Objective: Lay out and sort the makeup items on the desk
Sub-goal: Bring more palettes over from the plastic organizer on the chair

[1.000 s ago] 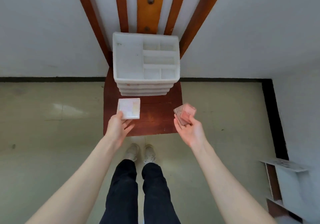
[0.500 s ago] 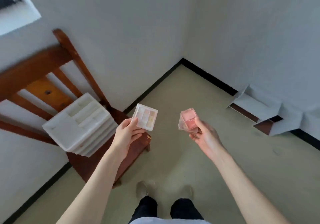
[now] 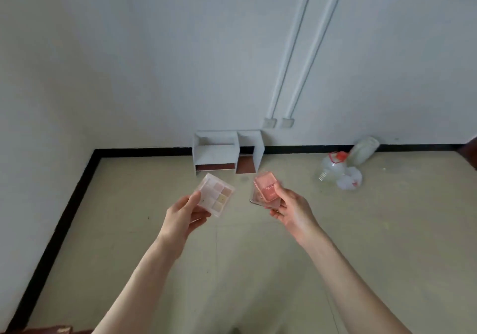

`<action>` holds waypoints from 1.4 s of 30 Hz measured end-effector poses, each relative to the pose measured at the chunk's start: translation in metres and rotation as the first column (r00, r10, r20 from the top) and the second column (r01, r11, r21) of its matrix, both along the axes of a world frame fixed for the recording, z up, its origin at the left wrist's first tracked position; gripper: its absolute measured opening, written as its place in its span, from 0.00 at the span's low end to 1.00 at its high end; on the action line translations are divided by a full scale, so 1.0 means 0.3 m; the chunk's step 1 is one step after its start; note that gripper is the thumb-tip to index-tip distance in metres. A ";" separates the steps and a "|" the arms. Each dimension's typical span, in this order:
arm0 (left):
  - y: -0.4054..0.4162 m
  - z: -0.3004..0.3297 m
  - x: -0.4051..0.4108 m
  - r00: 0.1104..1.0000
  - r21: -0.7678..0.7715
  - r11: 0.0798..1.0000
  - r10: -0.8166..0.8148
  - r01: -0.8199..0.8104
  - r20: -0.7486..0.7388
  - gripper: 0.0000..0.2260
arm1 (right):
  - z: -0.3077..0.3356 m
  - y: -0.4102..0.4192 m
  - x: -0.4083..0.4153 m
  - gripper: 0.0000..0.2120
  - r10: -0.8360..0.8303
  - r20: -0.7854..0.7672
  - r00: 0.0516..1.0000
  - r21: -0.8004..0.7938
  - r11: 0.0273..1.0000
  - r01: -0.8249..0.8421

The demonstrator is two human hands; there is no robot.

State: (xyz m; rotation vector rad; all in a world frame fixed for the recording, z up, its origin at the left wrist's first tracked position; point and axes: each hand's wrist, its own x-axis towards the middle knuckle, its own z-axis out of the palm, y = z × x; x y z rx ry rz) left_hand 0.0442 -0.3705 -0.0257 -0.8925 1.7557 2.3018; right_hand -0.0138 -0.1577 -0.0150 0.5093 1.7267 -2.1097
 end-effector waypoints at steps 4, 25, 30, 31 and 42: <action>0.293 0.043 -0.209 0.980 -0.007 0.980 -0.197 0.197 -0.035 0.10 | 0.026 0.319 -0.061 0.10 -0.162 -0.014 0.987 -0.013 0.987 0.162; 1.738 0.036 -1.204 0.504 -0.029 0.504 -0.864 0.863 -0.016 0.08 | 0.041 1.533 -0.421 0.07 -0.814 -0.043 0.580 -0.001 0.580 0.814; 2.080 0.025 -1.264 0.330 -0.036 0.329 -0.944 0.943 0.007 0.07 | 0.020 1.770 -0.403 0.06 -0.915 0.015 0.404 -0.012 0.404 0.915; 2.147 0.019 -1.267 0.299 -0.034 0.298 -0.954 0.954 0.012 0.07 | 0.010 1.819 -0.395 0.06 -0.927 0.030 0.373 -0.008 0.373 0.928; 3.018 0.012 -1.263 0.161 -0.068 0.158 -0.987 0.985 0.029 0.08 | 0.015 2.612 -0.317 0.06 -0.976 0.019 0.216 0.005 0.217 0.976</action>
